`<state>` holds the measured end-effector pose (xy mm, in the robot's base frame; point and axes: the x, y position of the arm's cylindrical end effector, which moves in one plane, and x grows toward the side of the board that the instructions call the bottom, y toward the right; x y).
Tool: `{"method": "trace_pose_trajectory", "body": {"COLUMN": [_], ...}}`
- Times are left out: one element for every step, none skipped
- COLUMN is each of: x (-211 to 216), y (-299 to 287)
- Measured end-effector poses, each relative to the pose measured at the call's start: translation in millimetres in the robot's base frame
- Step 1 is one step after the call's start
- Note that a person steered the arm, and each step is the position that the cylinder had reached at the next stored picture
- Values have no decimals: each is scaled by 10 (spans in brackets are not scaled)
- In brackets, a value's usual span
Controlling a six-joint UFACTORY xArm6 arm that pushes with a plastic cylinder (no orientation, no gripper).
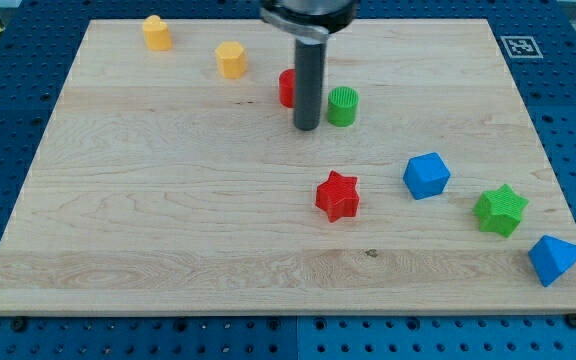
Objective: Place the red star below the green circle
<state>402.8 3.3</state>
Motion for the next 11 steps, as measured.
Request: {"method": "trace_pose_trajectory", "body": {"x": [425,1064,1436,1422,1187,1219,1018,939,1334,1514,1133], "y": [-142,18,413,860,926,926,843,750,750,549,401]}}
